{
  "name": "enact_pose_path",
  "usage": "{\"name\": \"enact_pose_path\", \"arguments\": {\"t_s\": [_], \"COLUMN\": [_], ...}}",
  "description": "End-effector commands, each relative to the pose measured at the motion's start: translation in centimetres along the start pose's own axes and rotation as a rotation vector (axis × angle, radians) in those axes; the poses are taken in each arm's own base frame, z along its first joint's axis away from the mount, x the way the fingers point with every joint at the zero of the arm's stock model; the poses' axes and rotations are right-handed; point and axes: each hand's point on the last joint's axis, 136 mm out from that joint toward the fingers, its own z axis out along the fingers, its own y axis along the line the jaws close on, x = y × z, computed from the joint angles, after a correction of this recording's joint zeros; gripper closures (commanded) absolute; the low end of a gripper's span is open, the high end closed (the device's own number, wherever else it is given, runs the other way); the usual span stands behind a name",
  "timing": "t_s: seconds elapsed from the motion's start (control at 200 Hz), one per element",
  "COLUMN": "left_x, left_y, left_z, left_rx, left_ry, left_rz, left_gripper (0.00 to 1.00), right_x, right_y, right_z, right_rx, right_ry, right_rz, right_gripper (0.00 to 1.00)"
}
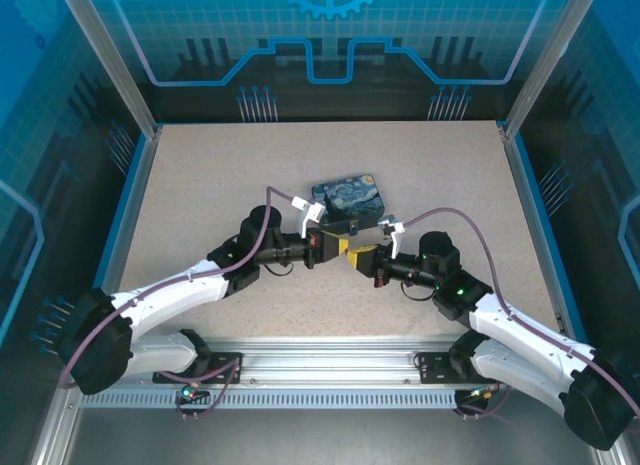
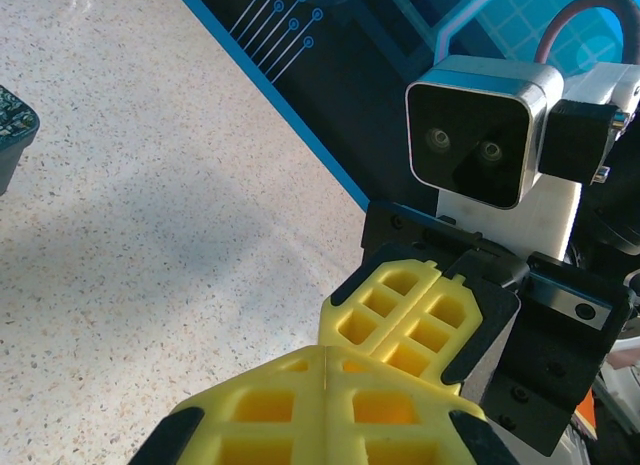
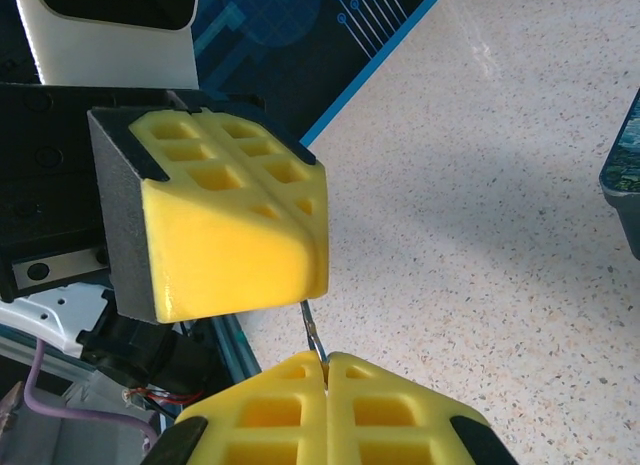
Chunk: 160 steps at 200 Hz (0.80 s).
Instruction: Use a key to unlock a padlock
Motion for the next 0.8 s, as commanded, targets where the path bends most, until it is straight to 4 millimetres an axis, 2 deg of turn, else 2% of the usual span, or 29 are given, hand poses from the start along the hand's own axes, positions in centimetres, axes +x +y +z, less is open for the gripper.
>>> {"name": "enact_pose_path", "arguments": {"t_s": [0.0, 0.095, 0.21, 0.345, 0.44, 0.555, 0.795], "left_x": [-1.5, -2.0, -2.9, -3.8, -4.1, -4.4, -4.9], "left_y": [-1.4, -0.3, 2.1, 5.7, 8.6, 11.3, 15.4], "left_z": [-0.5, -1.1, -2.3, -3.7, -4.0, -2.6, 3.5], "left_rx": [0.012, -0.067, -0.222, -0.359, -0.409, -0.452, -0.478], "left_ry": [-0.047, -0.075, -0.113, -0.137, -0.135, -0.087, 0.09], "left_rz": [0.045, 0.054, 0.064, 0.018, -0.05, -0.074, -0.093], "left_gripper": [0.81, 0.69, 0.47, 0.35, 0.31, 0.3, 0.29], "right_x": [-0.8, -0.4, 0.3, 1.1, 1.5, 1.9, 2.3], "right_y": [-0.2, -0.7, -1.9, -3.3, -4.1, -5.2, -6.7], "right_z": [-0.4, -0.6, -1.2, -2.2, -3.0, -4.1, -6.8], "right_rx": [0.027, 0.06, 0.135, 0.225, 0.283, 0.362, 0.507], "right_ry": [-0.022, -0.011, 0.011, 0.027, 0.032, 0.043, 0.039], "right_rz": [-0.01, -0.011, -0.009, -0.009, -0.01, -0.011, -0.015], "right_gripper": [1.0, 1.0, 1.0, 1.0, 1.0, 1.0, 1.0]}}
